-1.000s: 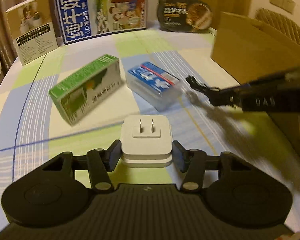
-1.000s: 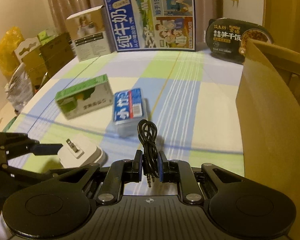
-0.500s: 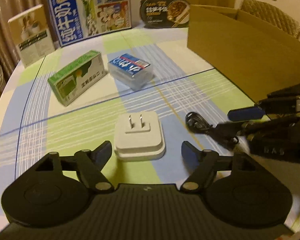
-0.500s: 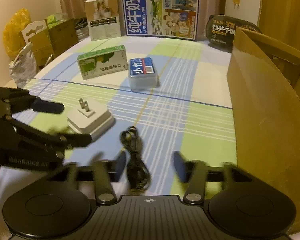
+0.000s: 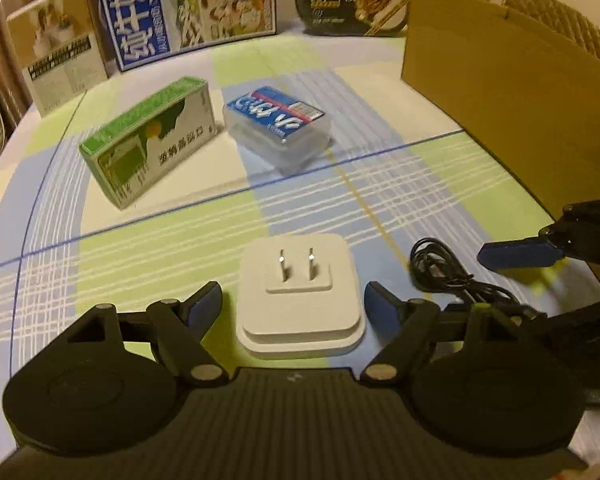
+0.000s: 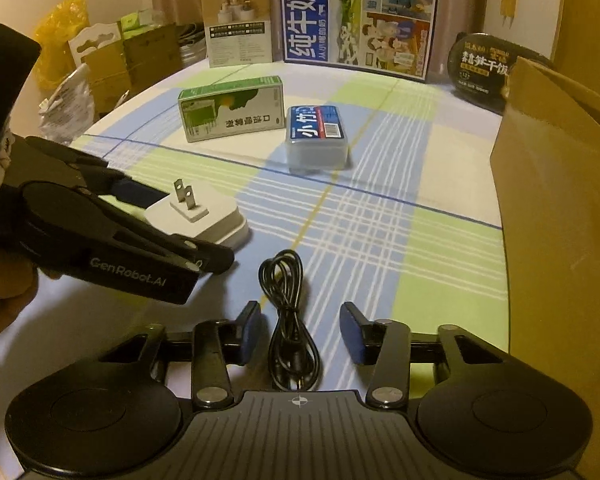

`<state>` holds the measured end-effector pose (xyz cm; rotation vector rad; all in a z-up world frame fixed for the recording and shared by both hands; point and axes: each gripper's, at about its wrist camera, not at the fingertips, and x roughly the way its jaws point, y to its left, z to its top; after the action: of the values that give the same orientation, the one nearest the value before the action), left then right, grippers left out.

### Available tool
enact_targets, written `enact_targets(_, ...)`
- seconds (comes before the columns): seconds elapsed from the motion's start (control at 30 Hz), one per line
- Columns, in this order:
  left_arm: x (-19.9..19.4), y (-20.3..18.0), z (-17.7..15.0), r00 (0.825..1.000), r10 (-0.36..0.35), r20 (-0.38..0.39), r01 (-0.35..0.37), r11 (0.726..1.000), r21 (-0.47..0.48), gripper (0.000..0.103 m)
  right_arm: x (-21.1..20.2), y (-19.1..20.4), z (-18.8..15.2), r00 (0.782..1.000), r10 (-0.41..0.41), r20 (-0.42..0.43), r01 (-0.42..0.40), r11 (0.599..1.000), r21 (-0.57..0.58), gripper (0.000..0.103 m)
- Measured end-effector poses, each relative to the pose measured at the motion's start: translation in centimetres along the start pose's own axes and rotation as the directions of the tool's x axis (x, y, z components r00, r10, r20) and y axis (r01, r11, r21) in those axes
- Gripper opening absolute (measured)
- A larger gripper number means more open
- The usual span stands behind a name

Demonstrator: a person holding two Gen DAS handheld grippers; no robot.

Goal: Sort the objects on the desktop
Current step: 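Lift the plug adapter and cable with both grippers off the table, then carry the plug adapter and cable with both grippers over the cardboard box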

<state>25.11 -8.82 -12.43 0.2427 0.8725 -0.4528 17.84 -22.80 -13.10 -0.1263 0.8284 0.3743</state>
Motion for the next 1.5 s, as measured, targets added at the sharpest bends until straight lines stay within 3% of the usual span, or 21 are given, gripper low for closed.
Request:
enact_targets(0.07,-0.1,0.0,0.1,1.0,-0.002,-0.014,0.002,1.0,-0.007,0.071,0.2,0.1,0.2,1.0,-0.001,0.001,0.001,1.0,-0.004,0.037)
enact_targets(0.13,-0.3,-0.2,0.1,1.0,-0.01,-0.015,0.01,1.0,0.003,0.061,0.3,0.3,0.2,1.0,0.002,0.003,-0.002,1.0,-0.015,0.035)
enact_targets(0.2,-0.3,-0.4,0.1,1.0,-0.015,-0.02,0.016,1.0,0.012,0.061,0.3,0.4,0.3,1.0,0.006,0.002,-0.006,1.0,-0.023,0.028)
enact_targets(0.27,-0.3,-0.3,0.3,0.999,-0.023,-0.025,0.023,1.0,0.009,0.06,0.2,0.6,0.4,1.0,0.006,-0.002,-0.006,1.0,-0.024,0.011)
enact_targets(0.53,-1.6,-0.2,0.9,1.0,-0.016,-0.007,0.016,1.0,-0.001,0.06,-0.7,0.3,1.0,0.999,-0.032,0.021,0.032,0.999,0.032,0.01)
enact_targets(0.77,-4.1,-0.8,2.7,0.998,-0.016,0.064,0.017,1.0,-0.009,0.06,-4.8,0.1,3.1,0.988,-0.072,0.136,0.062,0.995,0.079,0.01)
enact_targets(1.07,-6.7,-2.7,5.7,0.989,-0.039,0.146,0.043,0.999,-0.024,0.06,-7.4,-1.3,3.9,0.977,-0.123,0.176,0.099,0.985,0.14,0.01)
enact_targets(1.5,-8.1,-5.7,9.2,0.969,-0.086,0.23,0.099,0.994,-0.044,0.06,-11.8,-4.3,4.3,0.94,-0.222,0.257,0.161,0.958,0.238,0.01)
